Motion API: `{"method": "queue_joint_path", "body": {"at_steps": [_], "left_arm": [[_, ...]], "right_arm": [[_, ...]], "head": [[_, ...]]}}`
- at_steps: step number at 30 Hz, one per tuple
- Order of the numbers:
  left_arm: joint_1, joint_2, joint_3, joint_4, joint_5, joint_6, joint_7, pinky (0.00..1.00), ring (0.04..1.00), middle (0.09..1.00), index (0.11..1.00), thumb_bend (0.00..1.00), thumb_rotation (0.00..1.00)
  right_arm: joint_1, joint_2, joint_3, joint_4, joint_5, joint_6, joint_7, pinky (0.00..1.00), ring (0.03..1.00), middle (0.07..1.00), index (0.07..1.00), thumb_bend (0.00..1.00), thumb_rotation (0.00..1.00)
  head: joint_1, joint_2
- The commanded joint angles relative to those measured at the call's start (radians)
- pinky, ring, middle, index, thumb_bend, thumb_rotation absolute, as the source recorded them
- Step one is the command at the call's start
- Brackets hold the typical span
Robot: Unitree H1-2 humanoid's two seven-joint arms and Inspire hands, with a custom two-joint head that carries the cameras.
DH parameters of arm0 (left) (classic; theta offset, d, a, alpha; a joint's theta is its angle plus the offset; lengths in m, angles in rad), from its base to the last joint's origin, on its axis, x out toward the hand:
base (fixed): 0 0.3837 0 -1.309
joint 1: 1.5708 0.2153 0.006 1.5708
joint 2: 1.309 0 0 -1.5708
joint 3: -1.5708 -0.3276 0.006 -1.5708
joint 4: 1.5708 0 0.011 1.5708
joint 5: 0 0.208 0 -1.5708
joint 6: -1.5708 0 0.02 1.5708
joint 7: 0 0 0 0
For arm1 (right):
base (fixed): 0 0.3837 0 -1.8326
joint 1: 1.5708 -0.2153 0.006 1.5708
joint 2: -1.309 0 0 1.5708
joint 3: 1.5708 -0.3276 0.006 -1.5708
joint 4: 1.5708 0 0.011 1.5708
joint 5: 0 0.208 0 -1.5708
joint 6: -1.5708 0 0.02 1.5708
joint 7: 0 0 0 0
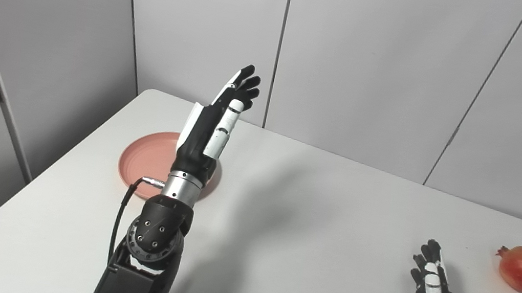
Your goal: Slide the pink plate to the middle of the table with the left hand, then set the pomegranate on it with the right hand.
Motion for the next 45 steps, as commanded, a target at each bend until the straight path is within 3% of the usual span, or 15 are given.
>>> {"method": "queue_joint_path", "body": {"at_steps": [1,10,19,25,33,40,45], "left_arm": [[-0.055,0.021,0.020,-0.038,-0.022,0.016,0.012,0.90,0.900,0.913,0.904,0.44,1.00],[-0.091,0.110,0.101,-0.002,-0.029,0.012,0.020,0.88,0.876,0.886,0.871,0.39,1.00],[-0.099,0.158,0.175,0.010,-0.034,0.043,0.055,0.88,0.889,0.900,0.882,0.37,1.00],[-0.095,0.187,0.229,0.022,-0.073,0.058,0.063,0.89,0.890,0.896,0.891,0.39,1.00],[-0.123,0.242,0.311,0.130,-0.153,0.055,0.087,0.88,0.885,0.884,0.868,0.36,1.00],[-0.107,0.280,0.345,0.198,-0.217,0.036,0.064,0.92,0.904,0.904,0.894,0.37,1.00],[-0.093,0.289,0.361,0.218,-0.262,0.057,0.061,0.92,0.915,0.917,0.905,0.37,1.00]], "right_arm": [[-0.032,0.004,-0.003,-0.018,0.009,-0.049,-0.002,1.00,1.000,1.000,1.000,0.12,1.00],[-0.031,0.004,-0.006,-0.025,0.015,-0.036,-0.001,1.00,1.000,1.000,1.000,0.12,1.00],[-0.031,-0.001,-0.008,-0.021,0.018,-0.041,0.003,1.00,0.999,0.999,1.000,0.11,1.00],[-0.034,-0.001,-0.010,-0.022,0.018,-0.030,-0.001,1.00,0.996,0.997,0.998,0.09,1.00],[-0.035,-0.009,-0.008,-0.027,0.015,-0.019,0.003,1.00,1.000,1.000,1.000,0.09,1.00],[-0.031,-0.011,-0.008,-0.032,0.016,-0.022,0.005,1.00,1.000,1.000,1.000,0.09,1.00],[-0.030,-0.013,-0.007,-0.030,0.013,-0.024,0.005,1.00,1.000,1.000,1.000,0.10,1.00]], "head": [[0.001,0.001],[0.014,0.000],[0.023,-0.002],[0.032,-0.006],[0.037,-0.008],[0.040,-0.010],[0.041,-0.012]]}}
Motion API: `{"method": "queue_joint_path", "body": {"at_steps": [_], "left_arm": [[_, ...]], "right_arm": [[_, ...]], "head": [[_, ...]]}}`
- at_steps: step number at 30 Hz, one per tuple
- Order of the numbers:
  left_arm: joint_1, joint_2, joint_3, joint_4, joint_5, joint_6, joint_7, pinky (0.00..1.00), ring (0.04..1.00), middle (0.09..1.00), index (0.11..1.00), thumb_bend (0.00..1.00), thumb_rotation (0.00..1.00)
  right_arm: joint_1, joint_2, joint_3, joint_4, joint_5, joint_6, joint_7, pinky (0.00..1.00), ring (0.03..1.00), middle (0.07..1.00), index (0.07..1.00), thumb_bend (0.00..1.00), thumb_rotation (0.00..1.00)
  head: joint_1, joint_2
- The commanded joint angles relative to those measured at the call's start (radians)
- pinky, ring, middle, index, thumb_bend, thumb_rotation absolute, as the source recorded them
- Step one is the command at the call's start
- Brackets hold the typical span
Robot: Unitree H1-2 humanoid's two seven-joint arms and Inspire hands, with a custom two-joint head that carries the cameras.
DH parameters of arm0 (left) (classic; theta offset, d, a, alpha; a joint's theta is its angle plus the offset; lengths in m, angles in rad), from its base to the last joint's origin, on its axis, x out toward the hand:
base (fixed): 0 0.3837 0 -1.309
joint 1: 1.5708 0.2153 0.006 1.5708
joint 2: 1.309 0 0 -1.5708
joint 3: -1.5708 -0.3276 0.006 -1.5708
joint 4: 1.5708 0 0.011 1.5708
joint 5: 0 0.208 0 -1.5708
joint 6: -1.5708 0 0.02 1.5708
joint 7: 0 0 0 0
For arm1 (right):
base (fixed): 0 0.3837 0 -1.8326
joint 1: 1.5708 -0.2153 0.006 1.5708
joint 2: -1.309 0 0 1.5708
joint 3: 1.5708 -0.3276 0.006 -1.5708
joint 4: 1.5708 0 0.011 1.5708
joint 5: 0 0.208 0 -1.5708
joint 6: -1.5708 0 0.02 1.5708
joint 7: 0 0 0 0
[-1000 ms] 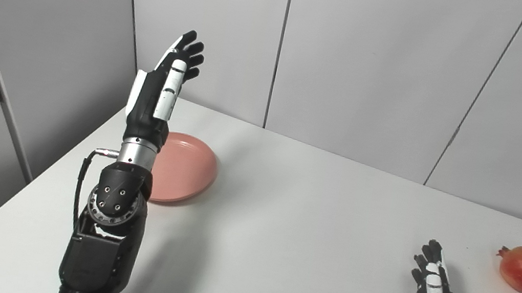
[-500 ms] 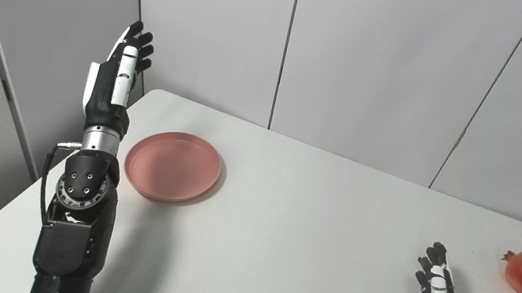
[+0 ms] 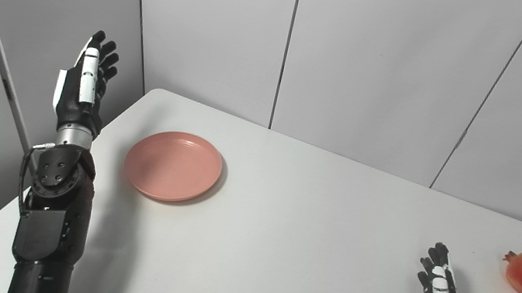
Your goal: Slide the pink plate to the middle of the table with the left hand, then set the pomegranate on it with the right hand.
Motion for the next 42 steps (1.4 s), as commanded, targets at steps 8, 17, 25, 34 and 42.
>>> {"method": "queue_joint_path", "body": {"at_steps": [8,17,25,34,42], "left_arm": [[-0.004,0.046,-0.001,0.031,-0.042,-0.004,-0.012,0.92,0.913,0.915,0.895,0.32,1.00],[0.009,0.033,-0.003,0.091,-0.085,-0.010,-0.023,0.95,0.927,0.926,0.899,0.30,1.00],[0.020,0.031,-0.009,0.094,-0.110,-0.001,-0.026,0.95,0.926,0.925,0.906,0.31,1.00],[0.027,0.025,-0.012,0.159,-0.140,-0.018,-0.048,0.93,0.915,0.915,0.900,0.32,1.00],[0.036,0.013,-0.015,0.216,-0.142,-0.026,-0.065,0.90,0.887,0.889,0.878,0.32,1.00]], "right_arm": [[-0.028,-0.003,-0.003,-0.032,0.003,-0.025,-0.002,1.00,1.000,1.000,1.000,0.10,1.00],[-0.025,-0.004,-0.003,-0.046,0.010,-0.016,0.003,1.00,1.000,1.000,1.000,0.09,1.00],[-0.025,-0.008,0.000,-0.054,0.003,-0.006,0.004,1.00,1.000,1.000,1.000,0.09,1.00],[-0.024,-0.005,-0.001,-0.055,0.005,-0.007,0.001,1.00,1.000,1.000,1.000,0.09,1.00],[-0.026,-0.010,0.001,-0.050,0.003,-0.014,0.006,1.00,1.000,1.000,1.000,0.09,1.00]], "head": [[0.006,0.001],[0.007,0.007],[0.009,0.006],[0.007,0.006],[0.009,0.007]]}}
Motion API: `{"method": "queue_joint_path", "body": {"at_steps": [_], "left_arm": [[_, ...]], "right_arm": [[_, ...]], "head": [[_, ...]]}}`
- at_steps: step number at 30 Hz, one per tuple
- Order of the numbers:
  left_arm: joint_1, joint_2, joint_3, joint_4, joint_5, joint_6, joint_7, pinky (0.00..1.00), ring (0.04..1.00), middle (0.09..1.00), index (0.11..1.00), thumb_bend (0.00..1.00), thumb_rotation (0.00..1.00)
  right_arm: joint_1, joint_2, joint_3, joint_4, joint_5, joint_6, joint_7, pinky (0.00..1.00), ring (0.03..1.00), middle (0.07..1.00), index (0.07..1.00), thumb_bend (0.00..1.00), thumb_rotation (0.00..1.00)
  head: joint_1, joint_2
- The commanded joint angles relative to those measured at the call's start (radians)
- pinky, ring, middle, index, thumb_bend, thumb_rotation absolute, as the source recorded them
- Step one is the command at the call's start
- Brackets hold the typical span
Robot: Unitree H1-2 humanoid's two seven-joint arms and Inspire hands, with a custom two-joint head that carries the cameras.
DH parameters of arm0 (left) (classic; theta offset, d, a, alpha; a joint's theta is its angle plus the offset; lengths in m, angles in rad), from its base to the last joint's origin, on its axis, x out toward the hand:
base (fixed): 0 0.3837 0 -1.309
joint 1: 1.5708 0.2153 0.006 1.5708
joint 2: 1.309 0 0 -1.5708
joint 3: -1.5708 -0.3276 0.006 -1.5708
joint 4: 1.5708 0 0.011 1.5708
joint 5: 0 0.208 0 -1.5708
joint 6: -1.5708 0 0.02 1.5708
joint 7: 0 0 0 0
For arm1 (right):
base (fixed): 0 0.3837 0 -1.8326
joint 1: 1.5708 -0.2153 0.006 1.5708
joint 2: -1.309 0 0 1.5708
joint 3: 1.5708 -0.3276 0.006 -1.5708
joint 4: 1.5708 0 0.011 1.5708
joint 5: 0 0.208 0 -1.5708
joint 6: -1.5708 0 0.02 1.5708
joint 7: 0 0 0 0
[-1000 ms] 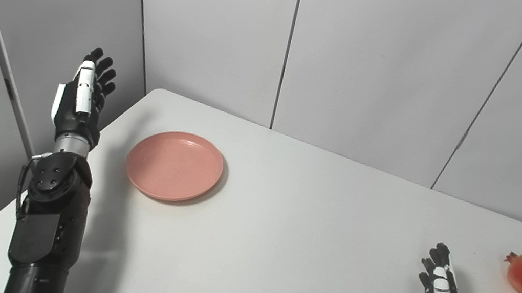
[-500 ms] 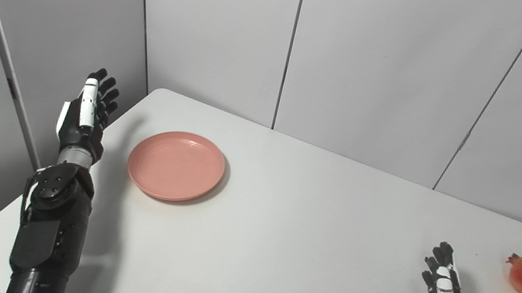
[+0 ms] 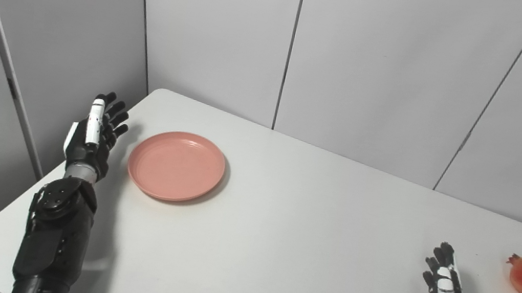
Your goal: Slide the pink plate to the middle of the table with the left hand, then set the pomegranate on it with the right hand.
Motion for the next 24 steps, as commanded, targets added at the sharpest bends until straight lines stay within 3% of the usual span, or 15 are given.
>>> {"method": "queue_joint_path", "body": {"at_steps": [1,16,24], "left_arm": [[-0.021,0.016,-0.004,-0.012,-0.010,-0.042,-0.019,0.89,0.887,0.891,0.880,0.32,1.00],[-0.016,0.015,-0.008,0.046,-0.042,-0.088,-0.080,0.90,0.913,0.917,0.901,0.35,1.00],[-0.008,0.001,-0.045,0.073,-0.015,-0.124,-0.082,0.94,0.922,0.923,0.914,0.35,1.00]], "right_arm": [[-0.027,-0.006,-0.002,-0.031,0.009,-0.016,0.005,1.00,1.000,1.000,1.000,0.09,1.00],[-0.032,-0.007,-0.003,-0.029,0.014,-0.013,0.005,1.00,1.000,1.000,1.000,0.09,1.00],[-0.032,-0.009,-0.003,-0.027,0.015,-0.014,0.007,1.00,1.000,1.000,1.000,0.09,1.00]], "head": [[0.001,0.001],[0.002,0.001],[-0.001,0.002]]}}
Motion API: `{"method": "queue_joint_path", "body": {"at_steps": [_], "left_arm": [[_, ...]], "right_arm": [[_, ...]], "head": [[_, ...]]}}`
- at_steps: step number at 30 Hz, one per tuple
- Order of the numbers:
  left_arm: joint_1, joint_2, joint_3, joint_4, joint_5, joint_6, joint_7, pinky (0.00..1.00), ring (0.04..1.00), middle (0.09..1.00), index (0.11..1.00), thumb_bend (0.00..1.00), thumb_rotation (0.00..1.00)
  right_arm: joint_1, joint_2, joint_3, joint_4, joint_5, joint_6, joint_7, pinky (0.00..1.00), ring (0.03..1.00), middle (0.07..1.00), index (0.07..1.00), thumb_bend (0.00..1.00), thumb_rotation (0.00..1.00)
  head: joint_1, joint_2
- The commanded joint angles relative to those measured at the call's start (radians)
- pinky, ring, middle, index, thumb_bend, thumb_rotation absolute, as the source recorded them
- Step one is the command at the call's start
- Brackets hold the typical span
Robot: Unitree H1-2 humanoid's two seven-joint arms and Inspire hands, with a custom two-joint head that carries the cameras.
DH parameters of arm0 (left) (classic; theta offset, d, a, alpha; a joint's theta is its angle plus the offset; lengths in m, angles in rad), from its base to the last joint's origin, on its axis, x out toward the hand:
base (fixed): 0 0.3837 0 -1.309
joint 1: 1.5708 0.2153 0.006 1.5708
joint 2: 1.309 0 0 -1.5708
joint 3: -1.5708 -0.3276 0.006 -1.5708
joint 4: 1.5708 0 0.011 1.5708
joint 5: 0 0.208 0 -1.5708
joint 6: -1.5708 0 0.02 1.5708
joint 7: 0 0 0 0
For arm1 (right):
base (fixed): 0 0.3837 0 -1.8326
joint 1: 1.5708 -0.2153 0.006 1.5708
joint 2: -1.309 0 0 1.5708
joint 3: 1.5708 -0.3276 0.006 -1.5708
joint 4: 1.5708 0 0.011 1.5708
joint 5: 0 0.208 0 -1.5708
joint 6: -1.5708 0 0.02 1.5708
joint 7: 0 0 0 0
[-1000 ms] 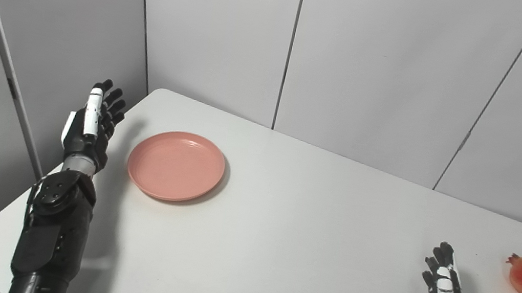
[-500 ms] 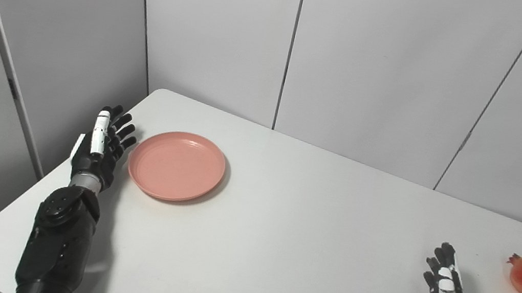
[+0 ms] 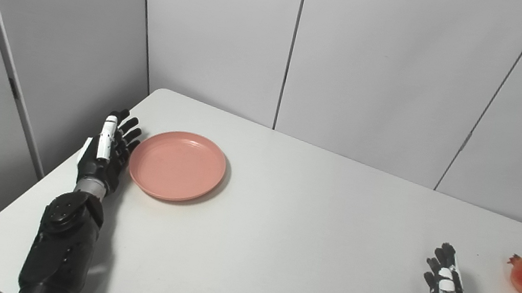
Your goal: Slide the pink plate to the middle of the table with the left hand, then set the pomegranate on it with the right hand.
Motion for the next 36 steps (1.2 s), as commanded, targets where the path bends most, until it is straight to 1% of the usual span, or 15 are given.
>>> {"method": "queue_joint_path", "body": {"at_steps": [1,5,10,15,18,20,23,25,30,34,36], "left_arm": [[-0.025,0.006,-0.009,-0.017,0.008,-0.034,-0.003,0.94,0.923,0.924,0.916,0.35,1.00],[-0.026,-0.003,-0.019,-0.009,0.010,-0.034,-0.005,0.95,0.941,0.941,0.928,0.34,1.00],[-0.024,-0.003,-0.046,0.028,0.010,-0.061,-0.037,0.93,0.926,0.931,0.910,0.34,1.00],[-0.018,-0.023,-0.076,0.008,0.006,-0.039,-0.038,0.92,0.914,0.915,0.900,0.36,1.00],[-0.017,-0.035,-0.099,-0.015,0.032,-0.010,-0.013,0.88,0.888,0.891,0.880,0.35,1.00],[-0.020,-0.046,-0.108,-0.025,0.031,0.008,-0.004,0.88,0.884,0.887,0.880,0.35,1.00],[-0.018,-0.061,-0.122,-0.052,0.026,0.019,-0.011,0.89,0.891,0.894,0.886,0.35,1.00],[-0.020,-0.068,-0.129,-0.057,0.027,0.022,-0.017,0.90,0.896,0.902,0.891,0.37,1.00],[-0.020,-0.083,-0.149,-0.089,0.033,0.050,-0.008,0.90,0.899,0.902,0.890,0.37,1.00],[-0.021,-0.094,-0.157,-0.098,0.017,0.052,-0.029,0.91,0.912,0.915,0.899,0.38,1.00],[-0.024,-0.101,-0.161,-0.105,0.025,0.059,-0.022,0.92,0.918,0.922,0.907,0.37,1.00]], "right_arm": [[-0.032,-0.003,-0.003,-0.028,0.011,-0.011,0.005,1.00,1.000,1.000,1.000,0.10,1.00],[-0.030,0.000,-0.002,-0.033,0.008,-0.006,-0.001,1.00,1.000,1.000,1.000,0.09,1.00],[-0.032,0.000,-0.001,-0.024,0.008,-0.019,-0.001,1.00,1.000,1.000,1.000,0.10,1.00],[-0.033,-0.002,0.000,-0.018,0.006,-0.031,0.001,1.00,1.000,1.000,1.000,0.09,1.00],[-0.031,0.002,-0.002,-0.027,0.008,-0.014,-0.003,1.00,1.000,1.000,1.000,0.11,1.00],[-0.031,0.004,-0.002,-0.025,0.008,-0.019,-0.004,1.00,1.000,1.000,1.000,0.10,1.00],[-0.033,0.005,-0.003,-0.019,0.011,-0.020,-0.003,1.00,1.000,1.000,1.000,0.10,1.00],[-0.036,0.005,-0.002,-0.019,0.014,-0.016,0.000,1.00,1.000,1.000,1.000,0.10,1.00],[-0.035,0.007,-0.001,-0.027,0.017,-0.003,-0.003,1.00,1.000,1.000,1.000,0.10,1.00],[-0.035,0.007,0.001,-0.027,0.013,-0.008,-0.004,1.00,1.000,1.000,1.000,0.09,1.00],[-0.034,0.008,0.002,-0.027,0.009,-0.013,-0.007,1.00,0.998,1.000,1.000,0.09,1.00]], "head": [[0.001,0.000],[0.000,0.001],[-0.002,0.002],[-0.003,0.005],[-0.005,0.006],[-0.006,0.008],[-0.009,0.010],[-0.010,0.011],[-0.016,0.017],[-0.017,0.021],[-0.024,0.025]]}}
